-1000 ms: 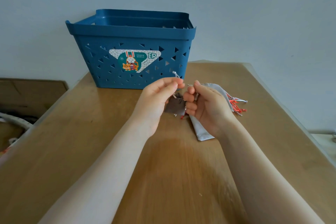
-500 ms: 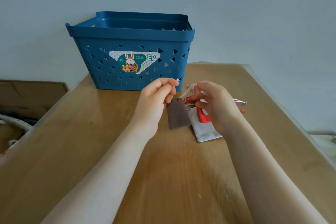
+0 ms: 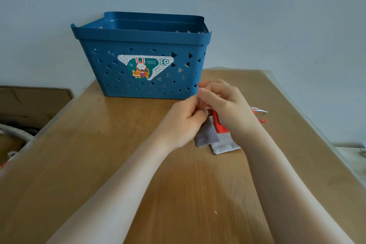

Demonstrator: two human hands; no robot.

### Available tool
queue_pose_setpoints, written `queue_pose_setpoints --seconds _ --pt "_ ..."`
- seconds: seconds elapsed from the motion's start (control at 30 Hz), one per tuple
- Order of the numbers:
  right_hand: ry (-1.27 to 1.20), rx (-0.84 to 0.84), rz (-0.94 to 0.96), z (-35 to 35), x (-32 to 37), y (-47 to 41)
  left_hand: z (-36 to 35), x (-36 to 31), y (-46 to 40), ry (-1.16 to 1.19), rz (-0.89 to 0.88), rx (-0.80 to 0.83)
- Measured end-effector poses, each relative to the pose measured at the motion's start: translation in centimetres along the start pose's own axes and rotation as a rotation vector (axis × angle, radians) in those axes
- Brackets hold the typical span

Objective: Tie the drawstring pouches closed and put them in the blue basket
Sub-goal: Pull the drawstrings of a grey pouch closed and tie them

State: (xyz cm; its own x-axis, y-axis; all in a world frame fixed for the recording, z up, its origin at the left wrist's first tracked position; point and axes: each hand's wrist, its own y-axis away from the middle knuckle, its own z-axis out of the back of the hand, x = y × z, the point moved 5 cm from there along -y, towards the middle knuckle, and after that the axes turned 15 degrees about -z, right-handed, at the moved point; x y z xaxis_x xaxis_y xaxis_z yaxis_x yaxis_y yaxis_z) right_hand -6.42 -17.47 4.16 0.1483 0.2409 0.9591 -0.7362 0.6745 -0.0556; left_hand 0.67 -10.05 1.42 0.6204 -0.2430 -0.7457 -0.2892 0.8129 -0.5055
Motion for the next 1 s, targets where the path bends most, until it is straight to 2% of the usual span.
queue_pose_setpoints --seconds 0.1,0.2,0.4,0.6,0.73,0.83,1.0 --pt "-0.051 0.051 0.008 -0.1 0.5 0.3 0.2 -0.5 0.0 0.021 -0.021 -0.024" --pt "-0.191 0.064 -0.097 0.7 0.0 0.1 0.9 0.2 -0.2 0.067 0.037 -0.112" --pt "0.135 -0.01 -0.082 1.6 -0.6 -0.2 1.7 0.0 -0.4 0.143 -0.008 -0.148" --pt "0.109 -0.076 0.009 2.5 0.1 -0.1 1.8 0.5 -0.5 0.233 0.053 -0.216" --pt "0.128 -0.079 0.001 2.4 -0.1 -0.4 2.1 1.1 -0.4 0.268 0.086 -0.242" --pt "0.233 -0.034 -0.02 1.9 -0.4 -0.4 2.1 1.1 -0.4 0.307 0.06 -0.211" --pt "0.278 0.138 -0.006 1.0 -0.4 0.2 2.5 0.5 -0.1 0.356 0.073 -0.116"
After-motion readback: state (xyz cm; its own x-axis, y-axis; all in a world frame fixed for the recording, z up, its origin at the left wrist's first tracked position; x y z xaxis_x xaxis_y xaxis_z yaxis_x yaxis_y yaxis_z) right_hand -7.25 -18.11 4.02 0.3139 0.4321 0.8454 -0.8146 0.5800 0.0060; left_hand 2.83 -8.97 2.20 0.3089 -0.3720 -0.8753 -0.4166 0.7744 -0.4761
